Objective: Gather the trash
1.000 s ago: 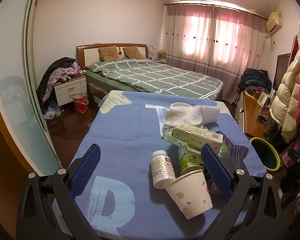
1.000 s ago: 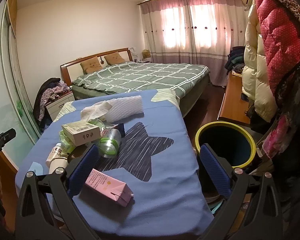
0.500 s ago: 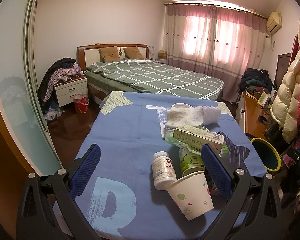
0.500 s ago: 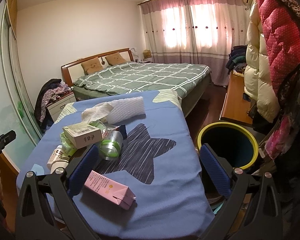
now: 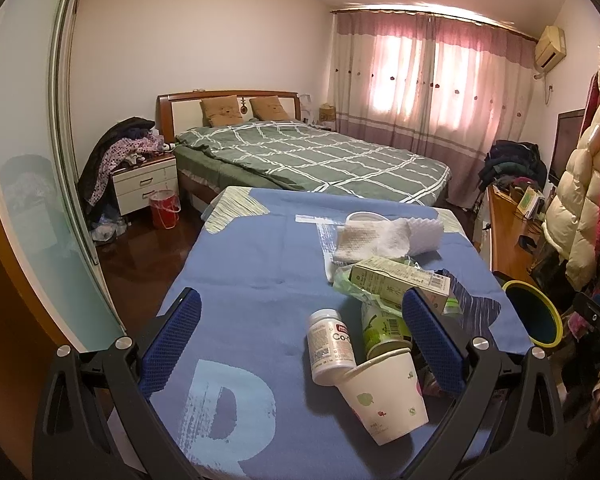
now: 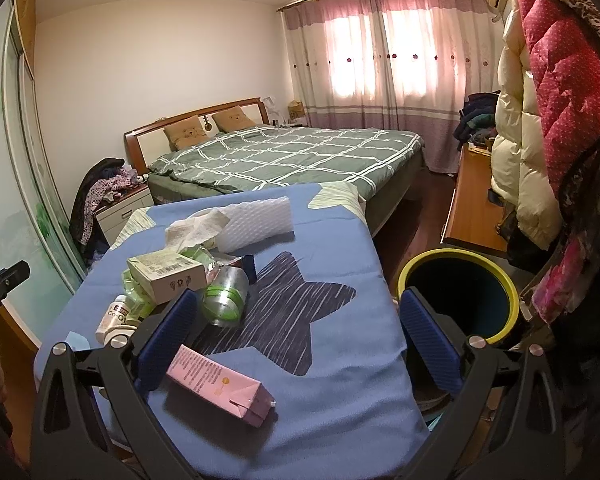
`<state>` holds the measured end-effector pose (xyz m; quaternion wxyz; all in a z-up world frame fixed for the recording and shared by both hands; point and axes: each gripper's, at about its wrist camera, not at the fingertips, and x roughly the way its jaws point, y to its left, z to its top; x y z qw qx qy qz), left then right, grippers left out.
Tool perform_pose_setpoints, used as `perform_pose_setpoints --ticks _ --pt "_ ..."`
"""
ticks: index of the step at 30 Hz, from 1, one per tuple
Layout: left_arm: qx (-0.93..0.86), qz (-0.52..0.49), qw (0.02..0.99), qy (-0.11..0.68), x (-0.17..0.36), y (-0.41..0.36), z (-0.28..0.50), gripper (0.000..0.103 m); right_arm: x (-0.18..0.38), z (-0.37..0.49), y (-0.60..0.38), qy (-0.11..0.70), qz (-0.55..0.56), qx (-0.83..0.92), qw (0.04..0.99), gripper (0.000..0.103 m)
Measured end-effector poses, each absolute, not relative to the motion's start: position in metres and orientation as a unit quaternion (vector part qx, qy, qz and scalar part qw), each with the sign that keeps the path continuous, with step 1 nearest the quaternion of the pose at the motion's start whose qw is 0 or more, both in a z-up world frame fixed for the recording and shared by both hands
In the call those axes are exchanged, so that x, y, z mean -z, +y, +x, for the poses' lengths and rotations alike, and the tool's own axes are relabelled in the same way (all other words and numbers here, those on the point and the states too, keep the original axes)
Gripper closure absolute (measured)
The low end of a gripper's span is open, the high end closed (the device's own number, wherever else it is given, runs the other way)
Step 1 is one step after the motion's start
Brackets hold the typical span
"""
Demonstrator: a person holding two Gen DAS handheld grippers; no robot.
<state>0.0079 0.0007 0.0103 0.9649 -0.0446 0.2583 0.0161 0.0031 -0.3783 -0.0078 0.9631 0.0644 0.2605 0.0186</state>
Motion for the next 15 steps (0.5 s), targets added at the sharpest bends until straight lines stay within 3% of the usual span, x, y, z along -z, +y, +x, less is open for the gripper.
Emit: perform_pose_setpoints --ticks 15 --pt "-0.015 -0.044 0.964 0.263 -0.0043 -0.0032 0.0091 0.004 0.0132 0.0076 -0.3748 0.269 0.063 -0.02 0.961 0.006"
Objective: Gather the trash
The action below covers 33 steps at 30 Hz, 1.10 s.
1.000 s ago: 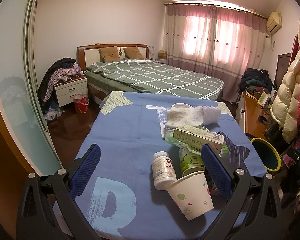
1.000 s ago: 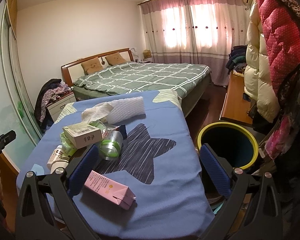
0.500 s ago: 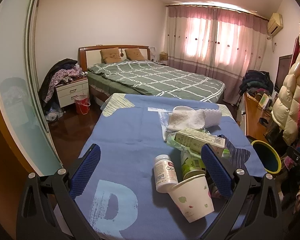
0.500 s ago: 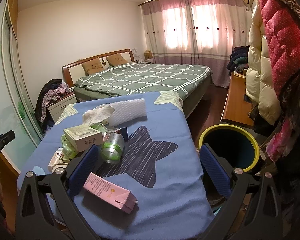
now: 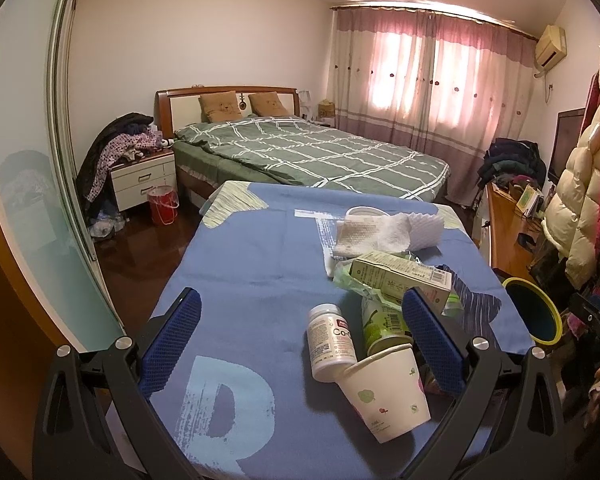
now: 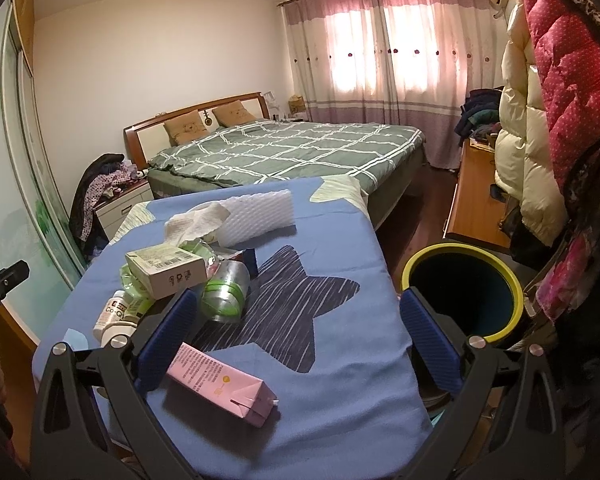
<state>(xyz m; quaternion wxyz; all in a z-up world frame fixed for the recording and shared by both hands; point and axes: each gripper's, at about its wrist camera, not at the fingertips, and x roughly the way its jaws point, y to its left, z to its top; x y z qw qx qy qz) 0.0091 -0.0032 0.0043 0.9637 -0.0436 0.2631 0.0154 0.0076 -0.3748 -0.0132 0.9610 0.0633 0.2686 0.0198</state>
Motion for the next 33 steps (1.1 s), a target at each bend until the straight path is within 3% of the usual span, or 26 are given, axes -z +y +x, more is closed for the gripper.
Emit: perform_pose_setpoints --ticks 19,33 --pt "-0.006 -0.038 0.961 0.273 0.004 -0.01 0.015 0.004 0.018 0.016 -0.375 0.276 0.065 -0.018 0.959 0.006" --pt "-0.025 -0.043 0.957 0.286 0.018 -0.002 0.069 0.004 0.023 0.092 -0.346 0.292 0.045 -0.064 0.953 0.006"
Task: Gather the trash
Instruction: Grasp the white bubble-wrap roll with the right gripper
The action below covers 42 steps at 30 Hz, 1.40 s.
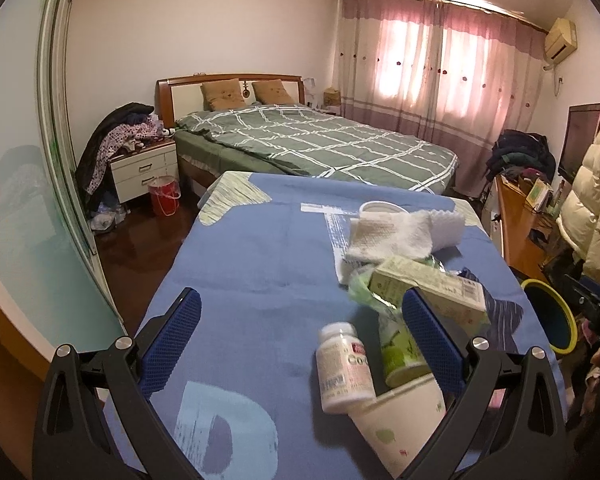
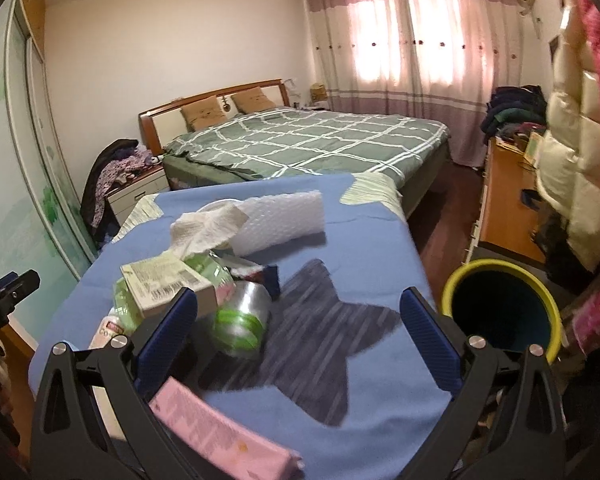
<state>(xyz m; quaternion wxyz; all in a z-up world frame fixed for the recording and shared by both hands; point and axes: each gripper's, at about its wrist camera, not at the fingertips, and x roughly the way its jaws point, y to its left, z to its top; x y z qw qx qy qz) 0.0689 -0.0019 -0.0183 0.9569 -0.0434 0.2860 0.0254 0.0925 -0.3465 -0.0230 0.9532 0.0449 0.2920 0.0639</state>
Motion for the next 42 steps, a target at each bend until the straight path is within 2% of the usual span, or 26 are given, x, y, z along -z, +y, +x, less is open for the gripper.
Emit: perform_pose_setpoints --ticks 13,20,31,33,36,38,39,40,42 --pt "-0.027 -0.043 0.953 0.297 0.031 0.001 0.127 0.004 0.025 0.207 -0.326 0.301 0.0 -0.076 0.951 0.007" --pt "-0.022 -0.042 0.951 0.306 0.036 -0.005 0.151 0.004 0.054 0.289 -0.346 0.347 0.04 -0.079 0.934 0.007" --pt "-0.011 -0.037 0.949 0.312 0.042 -0.019 0.165 0.004 0.064 0.345 -0.341 0.399 0.077 -0.041 0.913 0.007" --pt "-0.008 -0.036 0.95 0.311 0.042 -0.02 0.163 0.004 0.072 0.353 -0.34 0.422 0.079 -0.039 0.903 0.009" --pt "-0.007 -0.036 0.951 0.308 0.039 -0.018 0.158 0.004 0.083 0.356 -0.342 0.449 0.098 -0.052 0.886 0.029" --pt "-0.006 -0.039 0.951 0.306 0.038 -0.016 0.156 0.004 0.086 0.351 -0.343 0.457 0.098 -0.054 0.882 0.061" --pt "-0.006 -0.04 0.951 0.306 0.038 -0.015 0.155 0.004 0.086 0.349 -0.343 0.458 0.096 -0.053 0.882 0.068" --pt "-0.006 -0.041 0.952 0.305 0.037 -0.014 0.154 0.004 0.086 0.346 -0.345 0.458 0.1 -0.056 0.881 0.082" --pt "-0.005 -0.042 0.952 0.304 0.036 -0.014 0.152 0.004 0.083 0.338 -0.35 0.454 0.115 -0.064 0.881 0.087"
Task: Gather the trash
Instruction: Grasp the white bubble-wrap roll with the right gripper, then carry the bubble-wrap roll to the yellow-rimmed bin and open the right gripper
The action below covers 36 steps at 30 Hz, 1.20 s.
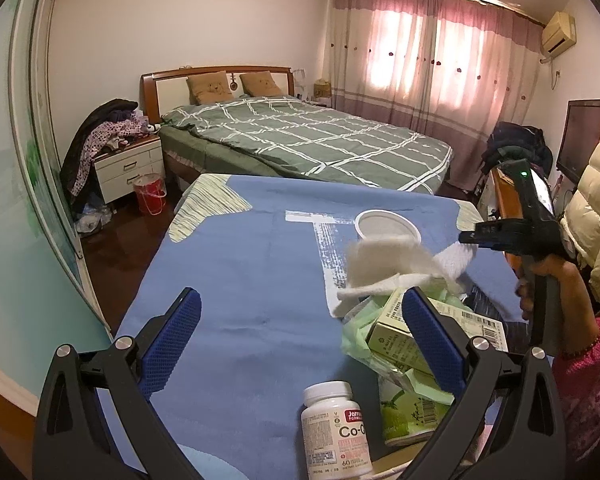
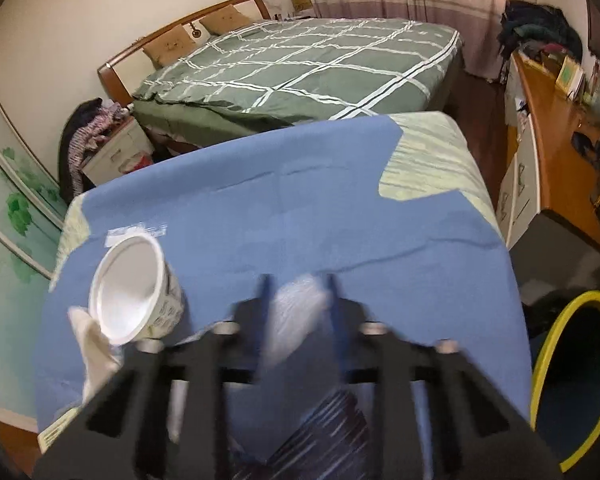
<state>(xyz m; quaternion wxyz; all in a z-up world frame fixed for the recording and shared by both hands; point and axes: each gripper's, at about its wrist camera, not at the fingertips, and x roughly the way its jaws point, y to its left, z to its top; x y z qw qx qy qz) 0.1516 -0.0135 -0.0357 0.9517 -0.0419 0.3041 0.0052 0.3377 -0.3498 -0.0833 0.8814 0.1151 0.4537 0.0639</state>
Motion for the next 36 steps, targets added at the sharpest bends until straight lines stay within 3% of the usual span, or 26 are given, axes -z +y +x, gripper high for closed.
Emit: perform_pose_setpoints --ticks 19,36 --pt "0.034 -0.029 0.957 0.286 0.021 -0.041 0.11 0.004 -0.015 0.204 -0.429 0.231 0.072 0.073 0.967 0.088" --pt "0.071 -0.003 0.954 0.29 0.016 -0.09 0.095 0.004 0.071 0.168 -0.595 0.284 0.071 0.295 0.91 0.085"
